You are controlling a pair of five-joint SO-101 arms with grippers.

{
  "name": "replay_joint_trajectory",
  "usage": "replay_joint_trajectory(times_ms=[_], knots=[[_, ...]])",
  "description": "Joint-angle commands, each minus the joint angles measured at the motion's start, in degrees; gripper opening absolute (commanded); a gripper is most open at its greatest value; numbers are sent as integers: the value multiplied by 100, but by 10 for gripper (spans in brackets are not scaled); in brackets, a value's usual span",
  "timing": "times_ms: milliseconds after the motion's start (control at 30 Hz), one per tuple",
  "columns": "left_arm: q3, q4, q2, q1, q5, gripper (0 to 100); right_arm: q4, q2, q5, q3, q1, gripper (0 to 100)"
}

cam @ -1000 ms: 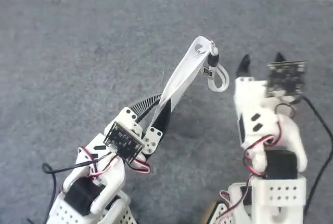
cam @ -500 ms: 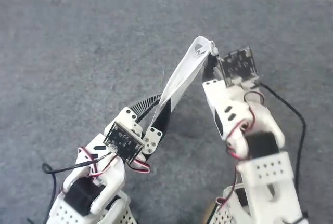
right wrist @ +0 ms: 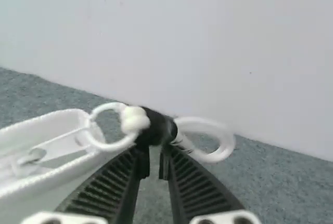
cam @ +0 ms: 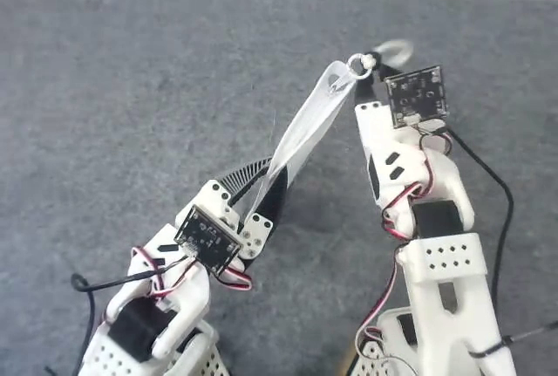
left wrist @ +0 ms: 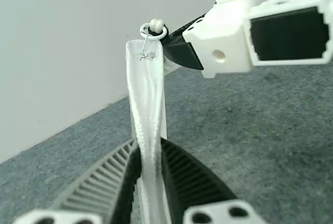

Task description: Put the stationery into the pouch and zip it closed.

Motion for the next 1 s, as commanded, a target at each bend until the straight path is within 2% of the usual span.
replay_joint_trajectory(times_ms=[0,133,300,600,800,967], knots=[[57,-9,0,-35,26,9,-347,136,9,-79,207,6],[57,-9,0,-35,26,9,-822,822,9,-281,664,6],[57,-9,0,-35,26,9,-848,1719,-264,-835,1095,6],[57,-9,0,-35,26,9,-207,1464,-308,-888,1051,13],[40,-18,-26,-97,18,9,655,848,-879,-879,866,139],[66,-273,9,-563,26,9,1095,541,-879,-862,514,149]])
